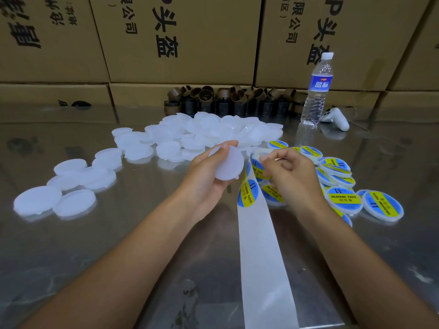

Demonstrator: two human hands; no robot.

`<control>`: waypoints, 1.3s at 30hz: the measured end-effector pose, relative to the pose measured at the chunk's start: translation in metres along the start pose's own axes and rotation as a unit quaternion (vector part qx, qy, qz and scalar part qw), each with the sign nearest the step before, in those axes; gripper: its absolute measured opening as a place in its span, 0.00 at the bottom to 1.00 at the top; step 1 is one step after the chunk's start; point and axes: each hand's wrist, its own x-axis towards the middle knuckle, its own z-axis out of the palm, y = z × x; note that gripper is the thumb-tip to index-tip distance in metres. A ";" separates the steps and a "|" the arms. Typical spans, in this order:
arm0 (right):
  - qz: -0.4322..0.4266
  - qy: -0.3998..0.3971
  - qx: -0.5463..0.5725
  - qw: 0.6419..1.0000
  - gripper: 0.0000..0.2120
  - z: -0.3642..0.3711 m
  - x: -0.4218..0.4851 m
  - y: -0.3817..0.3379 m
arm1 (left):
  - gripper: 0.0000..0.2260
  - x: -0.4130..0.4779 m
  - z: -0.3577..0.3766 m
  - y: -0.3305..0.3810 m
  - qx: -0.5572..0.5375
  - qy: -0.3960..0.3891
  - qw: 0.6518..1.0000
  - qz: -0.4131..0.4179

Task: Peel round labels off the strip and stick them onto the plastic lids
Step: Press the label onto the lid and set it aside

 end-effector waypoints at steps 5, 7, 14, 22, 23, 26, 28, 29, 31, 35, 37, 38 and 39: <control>0.009 -0.073 -0.107 0.992 0.08 0.004 -0.003 0.007 | 0.08 0.002 -0.001 0.002 -0.031 -0.008 0.999 -0.012; 0.019 -0.103 -0.097 0.990 0.09 0.004 -0.003 0.006 | 0.08 0.001 -0.001 0.003 -0.033 -0.011 0.999 -0.014; 0.030 -0.076 0.023 0.996 0.11 0.001 0.000 0.002 | 0.08 0.001 -0.002 0.002 0.038 0.047 0.998 0.003; 0.016 -0.022 0.046 0.999 0.13 0.000 0.004 0.005 | 0.07 0.000 -0.003 -0.001 0.163 0.090 0.982 -0.028; 0.014 -0.024 0.041 0.999 0.13 0.000 0.004 0.006 | 0.09 -0.001 -0.002 -0.002 0.169 0.070 0.982 -0.050; 0.004 -0.033 0.031 0.999 0.14 0.000 0.004 0.006 | 0.14 0.000 -0.002 -0.005 0.169 0.026 0.981 -0.097; -0.005 -0.035 0.028 0.999 0.13 0.000 0.003 0.006 | 0.12 0.000 -0.003 -0.005 0.156 0.024 0.982 -0.106; -0.009 -0.035 0.030 0.999 0.13 0.000 0.003 0.006 | 0.11 0.001 -0.004 -0.006 0.150 0.026 0.982 -0.108; -0.013 -0.038 0.036 0.999 0.13 0.000 0.003 0.005 | 0.12 0.002 -0.006 -0.006 0.141 0.020 0.983 -0.117; -0.031 -0.042 0.030 0.998 0.13 0.001 0.002 0.004 | 0.10 0.003 -0.007 -0.008 0.117 0.002 0.984 -0.133; -0.094 -0.020 -0.050 0.994 0.11 0.002 0.001 0.008 | 0.09 0.002 -0.006 -0.008 0.103 0.007 0.986 -0.135; -0.133 -0.010 -0.113 0.985 0.10 0.003 0.000 0.010 | 0.10 0.002 -0.006 -0.008 0.097 0.008 0.986 -0.137; -0.167 -0.002 -0.168 0.972 0.10 0.003 -0.001 0.011 | 0.11 0.002 -0.006 -0.008 0.093 0.007 0.986 -0.141</control>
